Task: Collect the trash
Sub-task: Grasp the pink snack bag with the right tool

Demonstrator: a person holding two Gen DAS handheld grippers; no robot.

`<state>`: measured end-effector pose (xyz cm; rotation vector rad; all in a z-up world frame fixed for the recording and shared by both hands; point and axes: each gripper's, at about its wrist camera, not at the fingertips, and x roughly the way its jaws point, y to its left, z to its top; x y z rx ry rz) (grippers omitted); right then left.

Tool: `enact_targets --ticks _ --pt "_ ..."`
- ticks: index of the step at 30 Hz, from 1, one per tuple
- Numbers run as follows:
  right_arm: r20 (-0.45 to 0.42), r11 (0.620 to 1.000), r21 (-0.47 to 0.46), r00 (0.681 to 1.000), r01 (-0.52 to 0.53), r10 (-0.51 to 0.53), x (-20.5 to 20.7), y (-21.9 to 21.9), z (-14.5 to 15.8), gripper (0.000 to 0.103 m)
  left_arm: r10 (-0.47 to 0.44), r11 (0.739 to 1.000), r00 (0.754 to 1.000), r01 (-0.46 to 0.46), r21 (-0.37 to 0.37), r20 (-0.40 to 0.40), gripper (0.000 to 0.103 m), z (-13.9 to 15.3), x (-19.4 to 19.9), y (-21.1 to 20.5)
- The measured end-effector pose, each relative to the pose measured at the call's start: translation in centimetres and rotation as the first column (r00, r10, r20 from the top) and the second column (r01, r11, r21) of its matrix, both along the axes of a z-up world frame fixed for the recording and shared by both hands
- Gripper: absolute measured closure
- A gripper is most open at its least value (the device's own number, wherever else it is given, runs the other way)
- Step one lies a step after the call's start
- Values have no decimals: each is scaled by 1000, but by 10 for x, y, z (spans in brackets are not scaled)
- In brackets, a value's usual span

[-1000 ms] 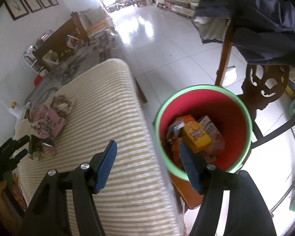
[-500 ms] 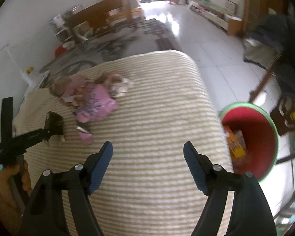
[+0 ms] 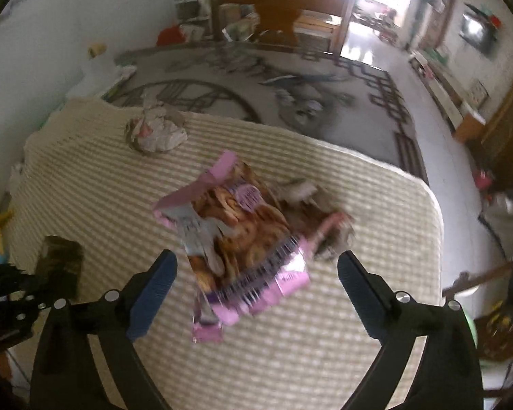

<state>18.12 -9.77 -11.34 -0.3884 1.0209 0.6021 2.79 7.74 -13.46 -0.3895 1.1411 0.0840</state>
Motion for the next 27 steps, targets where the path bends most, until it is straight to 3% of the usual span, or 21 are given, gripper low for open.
enact_targets --ticks 3,5,10,13,20,27 --pt "-21 999 -30 1000 -11 11 6 11 -10 11 4 1000 1000 -4 3 4 80 1 -4 5" --pt "-43 1000 -18 999 -7 7 9 14 -13 17 5 1000 1000 -5 8 8 80 2 -7 8" --pt "-78 999 34 996 38 -35 5 9 -10 55 8 1000 1000 -8 9 13 80 3 -10 12" --pt "-87 994 84 995 65 -58 -4 0 0 62 4 1000 1000 -4 8 16 80 4 -9 10" --pt "-75 987 148 996 60 -49 -60 -18 17 63 -11 1000 1000 11 11 18 80 4 -7 4" --pt "-96 979 152 988 137 -123 -101 -33 5 63 0 1000 1000 0 5 14 80 2 -9 4"
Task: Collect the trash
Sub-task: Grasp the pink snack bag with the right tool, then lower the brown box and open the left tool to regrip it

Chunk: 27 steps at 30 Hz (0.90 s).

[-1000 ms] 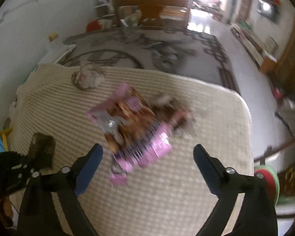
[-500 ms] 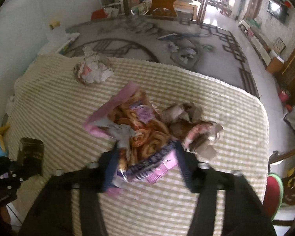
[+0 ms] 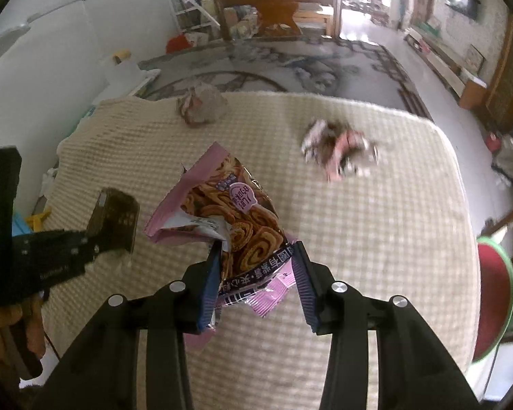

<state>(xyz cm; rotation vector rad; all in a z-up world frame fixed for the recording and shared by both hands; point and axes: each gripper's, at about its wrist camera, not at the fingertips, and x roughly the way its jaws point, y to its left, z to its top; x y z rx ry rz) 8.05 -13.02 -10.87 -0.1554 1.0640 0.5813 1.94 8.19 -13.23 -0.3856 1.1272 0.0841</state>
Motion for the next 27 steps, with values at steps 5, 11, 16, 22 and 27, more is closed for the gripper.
enact_targets --ticks 5,11,16,22,27 --pt "-20 998 8 998 62 -62 -14 -10 -7 63 2 1000 1000 -2 0 5 76 1 -3 0" --pt "-5 994 13 994 110 -110 -19 -19 -3 63 -9 1000 1000 9 -1 9 75 3 -7 -3" --pt "13 990 23 990 140 -141 -22 -26 1 63 -11 1000 1000 11 -3 17 72 5 -8 -4" --pt "4 987 29 988 157 -157 -25 -30 1 63 -10 1000 1000 10 -11 13 68 4 -9 -5" --pt "-5 985 34 986 166 -166 -25 -33 -1 63 -7 1000 1000 7 -22 1 68 -1 -8 -5"
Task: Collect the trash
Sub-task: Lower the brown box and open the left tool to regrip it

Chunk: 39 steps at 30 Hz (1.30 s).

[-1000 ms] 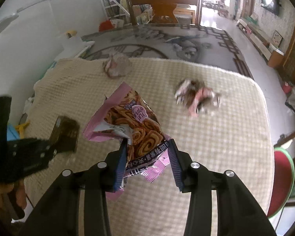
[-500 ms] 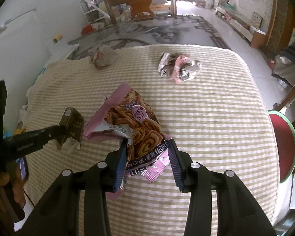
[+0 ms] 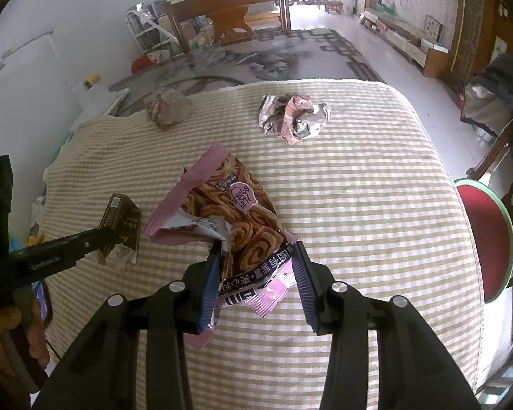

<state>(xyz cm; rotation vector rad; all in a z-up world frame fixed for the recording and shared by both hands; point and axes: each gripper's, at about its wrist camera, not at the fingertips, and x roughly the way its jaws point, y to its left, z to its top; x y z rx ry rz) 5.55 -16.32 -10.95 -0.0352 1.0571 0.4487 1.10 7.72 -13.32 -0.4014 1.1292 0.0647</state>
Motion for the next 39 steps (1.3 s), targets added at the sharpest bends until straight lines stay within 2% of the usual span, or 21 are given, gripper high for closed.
enact_targets --ticks 4,8,18,28,30,32,35,39 --pt "1 1000 1 1000 1 -1 0 -2 0 63 5 1000 1000 -5 -9 -5 68 -2 1 1" --pt "2 1000 4 1000 7 -7 0 -5 1 63 -2 1000 1000 2 -9 7 81 0 2 -3" --pt "18 998 41 998 52 -53 5 -24 12 63 -40 999 995 40 -2 93 85 33 13 -23" --pt "11 994 47 995 102 -102 10 -52 13 63 -88 996 988 87 13 123 85 45 23 -46" --pt "9 993 46 994 107 -108 11 -54 13 63 -79 997 990 77 23 119 83 45 21 -42" --pt "5 993 49 994 111 -111 12 -56 12 63 -65 998 992 62 27 110 71 42 18 -36" --pt "-5 992 54 994 112 -112 13 -57 9 63 -33 999 996 29 44 86 58 35 10 -23" --pt "-18 993 57 994 108 -107 12 -56 5 63 -18 999 1000 17 40 25 45 18 2 -15"
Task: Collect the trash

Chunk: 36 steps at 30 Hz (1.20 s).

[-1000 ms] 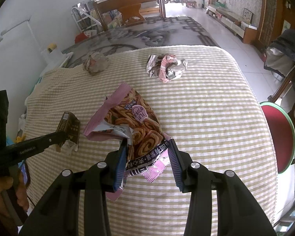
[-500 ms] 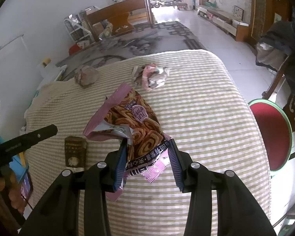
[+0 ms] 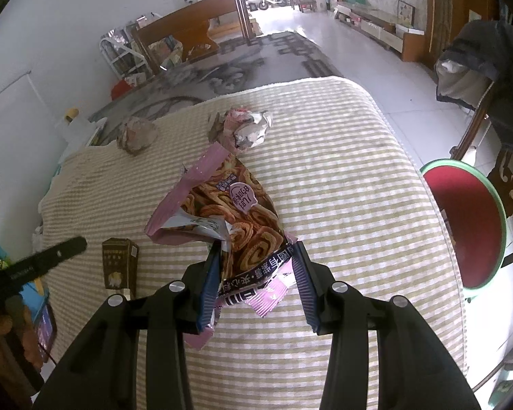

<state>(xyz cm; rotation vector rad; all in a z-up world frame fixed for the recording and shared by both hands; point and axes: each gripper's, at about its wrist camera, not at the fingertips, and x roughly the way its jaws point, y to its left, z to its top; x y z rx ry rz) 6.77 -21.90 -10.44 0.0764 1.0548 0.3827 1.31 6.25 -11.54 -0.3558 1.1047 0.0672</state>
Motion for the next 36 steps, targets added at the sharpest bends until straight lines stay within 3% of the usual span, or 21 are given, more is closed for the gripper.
enact_targets --ticks 2,4,7,12,13,14,15,16,19,28,36 --pt "-3 1000 2 1000 -3 3 0 1 -1 63 -6 1000 999 6 -2 -34 33 -9 -2 -2" --pt "-4 1000 2 1000 -7 7 -1 3 -1 63 -8 1000 999 7 -12 -47 29 -16 -3 -6" --pt "-4 1000 0 1000 -13 13 -3 5 -1 62 -17 999 997 15 -32 -75 29 -28 1 -13" --pt "-4 1000 -6 1000 -15 15 -7 5 -2 62 -57 998 993 57 -3 -100 30 -44 13 -26" --pt "-2 1000 -7 1000 -14 14 -7 4 -1 62 -64 998 992 64 -1 -107 32 -48 14 -28" --pt "0 1000 -9 1000 -13 13 -7 4 -1 62 -67 998 991 68 0 -113 40 -50 15 -30" --pt "2 1000 -10 1000 -10 10 -8 2 0 62 -70 997 991 71 6 -110 40 -52 14 -31" --pt "3 1000 -10 1000 -6 6 -8 1 0 62 -76 997 992 76 -5 -100 49 -50 14 -32" --pt "4 1000 -5 1000 8 -8 -8 -4 0 62 -79 997 992 79 2 -94 52 -45 16 -35" --pt "18 999 -3 999 48 -48 -3 -28 6 62 -111 993 994 112 -25 16 52 -4 29 -62" --pt "23 988 -10 988 152 -152 7 -92 10 62 -208 974 975 214 -70 82 52 18 68 -134"
